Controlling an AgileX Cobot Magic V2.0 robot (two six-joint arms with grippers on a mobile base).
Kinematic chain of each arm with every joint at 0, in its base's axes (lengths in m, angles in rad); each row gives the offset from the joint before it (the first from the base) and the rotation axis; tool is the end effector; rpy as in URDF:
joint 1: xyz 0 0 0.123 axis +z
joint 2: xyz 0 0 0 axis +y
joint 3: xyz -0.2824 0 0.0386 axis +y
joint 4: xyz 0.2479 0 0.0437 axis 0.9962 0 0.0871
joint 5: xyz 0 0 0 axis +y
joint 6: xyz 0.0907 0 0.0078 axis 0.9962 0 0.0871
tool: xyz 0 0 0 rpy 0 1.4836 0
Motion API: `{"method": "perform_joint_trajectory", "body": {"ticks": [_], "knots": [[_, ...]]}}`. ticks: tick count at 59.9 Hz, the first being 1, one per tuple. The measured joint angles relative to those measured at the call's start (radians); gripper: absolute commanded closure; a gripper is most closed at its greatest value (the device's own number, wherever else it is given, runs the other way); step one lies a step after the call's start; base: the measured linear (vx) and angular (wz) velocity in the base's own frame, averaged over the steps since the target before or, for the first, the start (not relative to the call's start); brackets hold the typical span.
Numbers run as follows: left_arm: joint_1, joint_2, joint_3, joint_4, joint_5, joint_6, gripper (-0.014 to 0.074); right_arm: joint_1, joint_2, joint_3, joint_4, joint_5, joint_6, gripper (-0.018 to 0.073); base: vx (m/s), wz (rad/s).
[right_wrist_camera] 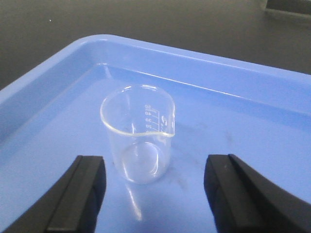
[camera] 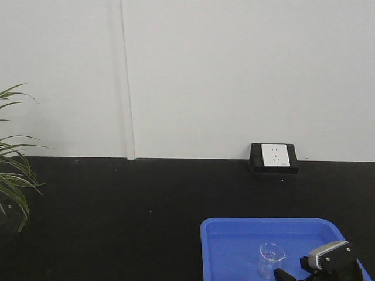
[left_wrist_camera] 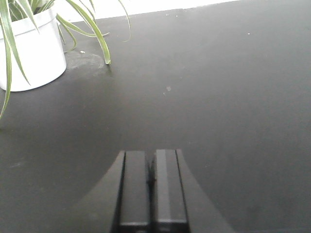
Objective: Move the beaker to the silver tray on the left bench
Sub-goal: 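Close the right gripper around the glass beaker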
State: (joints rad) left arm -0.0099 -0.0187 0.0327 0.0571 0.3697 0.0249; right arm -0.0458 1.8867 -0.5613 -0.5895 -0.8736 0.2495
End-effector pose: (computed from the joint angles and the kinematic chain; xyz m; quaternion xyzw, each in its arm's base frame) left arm 0.0525 0.0014 0.1699 0.0292 0.8031 0.0286 0.5945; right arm 0.3024 0.0249 0.1132 -0.1610 0.8207 0.1324 0.5320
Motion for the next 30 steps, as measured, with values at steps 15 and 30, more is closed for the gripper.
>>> {"method": "perform_joint_trajectory", "body": {"ticks": [15,30], "knots": [[0.000,0.000,0.000,0.000,0.000,0.000,0.0595,0.082,0.124,-0.126,0.034,0.000,0.001,0.0059,0.00,0.00],[0.000,0.000,0.000,0.000,0.000,0.000,0.0595,0.131,0.240,-0.257,0.060,0.028,0.001,0.0061,0.00,0.00]]}}
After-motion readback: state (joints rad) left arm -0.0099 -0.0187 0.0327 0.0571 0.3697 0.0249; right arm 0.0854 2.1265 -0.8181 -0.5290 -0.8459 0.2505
